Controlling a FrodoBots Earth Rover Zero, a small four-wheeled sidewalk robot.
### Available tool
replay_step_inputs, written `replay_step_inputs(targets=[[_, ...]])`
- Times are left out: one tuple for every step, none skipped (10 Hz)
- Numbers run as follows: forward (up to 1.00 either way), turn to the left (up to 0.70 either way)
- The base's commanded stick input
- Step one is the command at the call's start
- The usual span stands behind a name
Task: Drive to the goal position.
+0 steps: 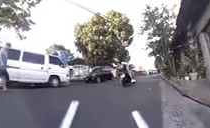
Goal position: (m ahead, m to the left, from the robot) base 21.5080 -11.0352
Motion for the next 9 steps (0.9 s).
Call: replay_step_inputs(targets=[[0.51, -0.51], [0.51, -0.51], [0.51, -0.51], [0.51, -0.51], [0.51, -0.51], [0.51, -0.51], [0.51, -0.51], [0.51, -0.51], [0.51, -0.51]])
